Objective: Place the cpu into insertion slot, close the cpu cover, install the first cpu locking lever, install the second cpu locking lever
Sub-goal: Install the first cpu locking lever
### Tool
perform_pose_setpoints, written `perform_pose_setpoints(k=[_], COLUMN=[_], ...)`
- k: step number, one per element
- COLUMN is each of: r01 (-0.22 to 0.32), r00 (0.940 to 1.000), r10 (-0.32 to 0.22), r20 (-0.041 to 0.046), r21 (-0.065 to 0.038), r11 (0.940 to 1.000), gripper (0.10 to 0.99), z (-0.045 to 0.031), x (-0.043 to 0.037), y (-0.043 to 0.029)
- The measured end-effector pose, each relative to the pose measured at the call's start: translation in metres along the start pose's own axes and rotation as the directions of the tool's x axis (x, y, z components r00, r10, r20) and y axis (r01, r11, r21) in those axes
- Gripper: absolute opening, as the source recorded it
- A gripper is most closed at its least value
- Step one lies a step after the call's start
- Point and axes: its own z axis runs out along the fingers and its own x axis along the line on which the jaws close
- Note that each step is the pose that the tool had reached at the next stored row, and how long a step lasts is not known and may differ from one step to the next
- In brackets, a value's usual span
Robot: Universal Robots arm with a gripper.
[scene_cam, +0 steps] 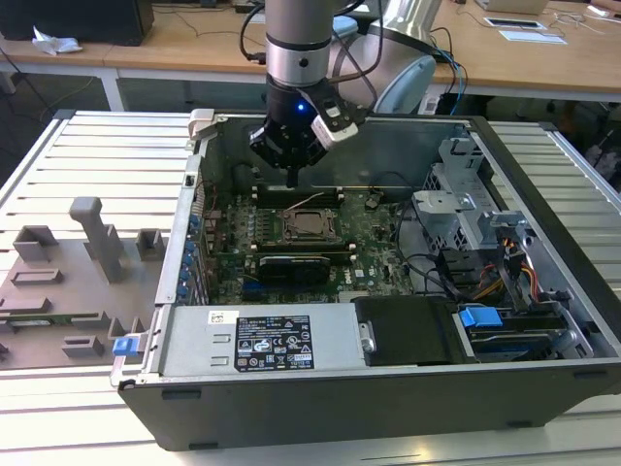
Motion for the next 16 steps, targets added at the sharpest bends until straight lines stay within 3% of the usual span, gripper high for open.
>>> perform_pose_setpoints(k=[11,13,14,15,16], r01=[0.018,0.018,0.018,0.018,0.018], r00=[0.9998,0.9998,0.9998,0.9998,0.9998], r10=[-0.018,-0.018,-0.018,-0.017,-0.017], r20=[0.0001,0.0025,0.0050,0.0093,0.0118], r21=[-0.006,-0.022,-0.039,-0.067,-0.083], r11=[0.9998,0.9996,0.9991,0.9976,0.9964], gripper=[0.106,0.106,0.106,0.106,0.106], z=[0.0057,0.0062,0.0062,0.0062,0.0062], x=[0.0001,0.0002,0.0002,0.0003,0.0004], y=[-0.0004,-0.0003,-0.0003,-0.0003,-0.0003])
